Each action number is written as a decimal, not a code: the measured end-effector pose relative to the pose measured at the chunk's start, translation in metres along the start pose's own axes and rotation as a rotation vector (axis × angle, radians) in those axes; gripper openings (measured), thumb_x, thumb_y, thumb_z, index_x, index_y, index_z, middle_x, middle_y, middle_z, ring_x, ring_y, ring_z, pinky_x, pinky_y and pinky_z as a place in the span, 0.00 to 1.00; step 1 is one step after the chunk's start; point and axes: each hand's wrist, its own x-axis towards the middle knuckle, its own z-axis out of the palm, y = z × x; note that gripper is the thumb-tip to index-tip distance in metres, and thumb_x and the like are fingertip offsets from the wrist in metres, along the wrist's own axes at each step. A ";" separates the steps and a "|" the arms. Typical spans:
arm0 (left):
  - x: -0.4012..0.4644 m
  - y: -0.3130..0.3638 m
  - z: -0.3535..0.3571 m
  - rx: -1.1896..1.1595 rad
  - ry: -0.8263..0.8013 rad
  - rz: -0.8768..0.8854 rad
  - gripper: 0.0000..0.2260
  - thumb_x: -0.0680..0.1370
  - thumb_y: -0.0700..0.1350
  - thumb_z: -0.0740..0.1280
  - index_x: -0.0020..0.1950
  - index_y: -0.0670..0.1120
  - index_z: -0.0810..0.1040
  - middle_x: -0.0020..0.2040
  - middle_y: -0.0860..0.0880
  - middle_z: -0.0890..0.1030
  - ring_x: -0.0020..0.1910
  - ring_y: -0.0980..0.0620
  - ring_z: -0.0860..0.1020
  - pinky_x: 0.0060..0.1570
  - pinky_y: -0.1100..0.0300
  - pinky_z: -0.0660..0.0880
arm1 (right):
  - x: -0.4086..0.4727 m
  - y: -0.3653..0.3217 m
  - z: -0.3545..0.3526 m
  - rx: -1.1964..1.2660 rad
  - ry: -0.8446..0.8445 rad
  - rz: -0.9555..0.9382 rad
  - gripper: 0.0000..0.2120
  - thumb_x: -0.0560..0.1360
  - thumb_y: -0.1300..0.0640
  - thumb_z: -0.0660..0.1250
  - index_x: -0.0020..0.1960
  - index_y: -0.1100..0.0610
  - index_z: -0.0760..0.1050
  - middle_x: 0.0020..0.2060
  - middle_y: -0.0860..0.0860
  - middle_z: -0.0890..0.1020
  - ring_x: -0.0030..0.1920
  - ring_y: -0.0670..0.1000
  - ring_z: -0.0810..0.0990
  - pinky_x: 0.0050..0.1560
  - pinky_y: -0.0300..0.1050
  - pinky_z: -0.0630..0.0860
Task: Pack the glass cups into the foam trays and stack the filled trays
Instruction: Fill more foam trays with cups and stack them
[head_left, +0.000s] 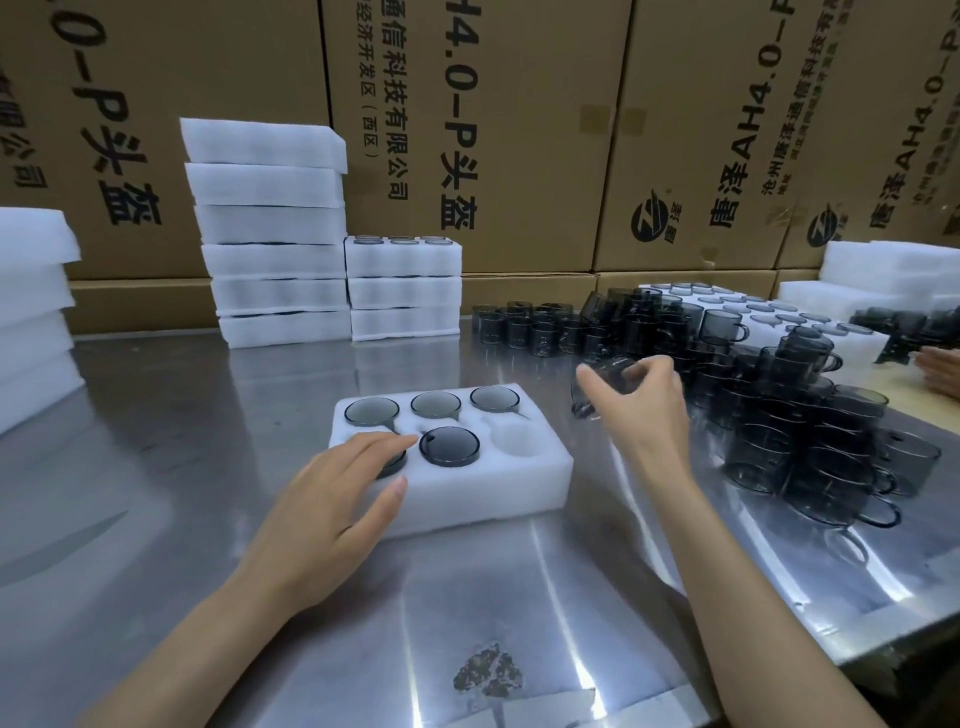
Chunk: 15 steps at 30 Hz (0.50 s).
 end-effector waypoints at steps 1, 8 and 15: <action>0.000 0.000 0.000 -0.001 -0.003 -0.001 0.23 0.77 0.59 0.51 0.67 0.53 0.72 0.62 0.62 0.73 0.60 0.63 0.71 0.58 0.73 0.60 | -0.002 -0.004 0.000 0.105 -0.019 -0.018 0.22 0.69 0.39 0.68 0.51 0.54 0.67 0.48 0.48 0.73 0.47 0.51 0.73 0.40 0.45 0.65; 0.001 -0.001 0.001 0.004 0.000 -0.003 0.22 0.77 0.59 0.51 0.67 0.54 0.72 0.61 0.64 0.73 0.58 0.64 0.71 0.58 0.74 0.60 | -0.033 -0.023 0.016 0.279 -0.262 -0.321 0.08 0.72 0.44 0.68 0.46 0.43 0.71 0.44 0.43 0.77 0.46 0.40 0.75 0.45 0.42 0.71; 0.001 0.000 0.002 0.011 0.012 -0.005 0.22 0.77 0.59 0.51 0.67 0.55 0.72 0.61 0.64 0.72 0.59 0.65 0.70 0.59 0.68 0.63 | -0.028 -0.022 0.017 0.234 -0.672 -0.243 0.18 0.67 0.35 0.65 0.53 0.41 0.72 0.55 0.44 0.73 0.48 0.32 0.71 0.45 0.34 0.65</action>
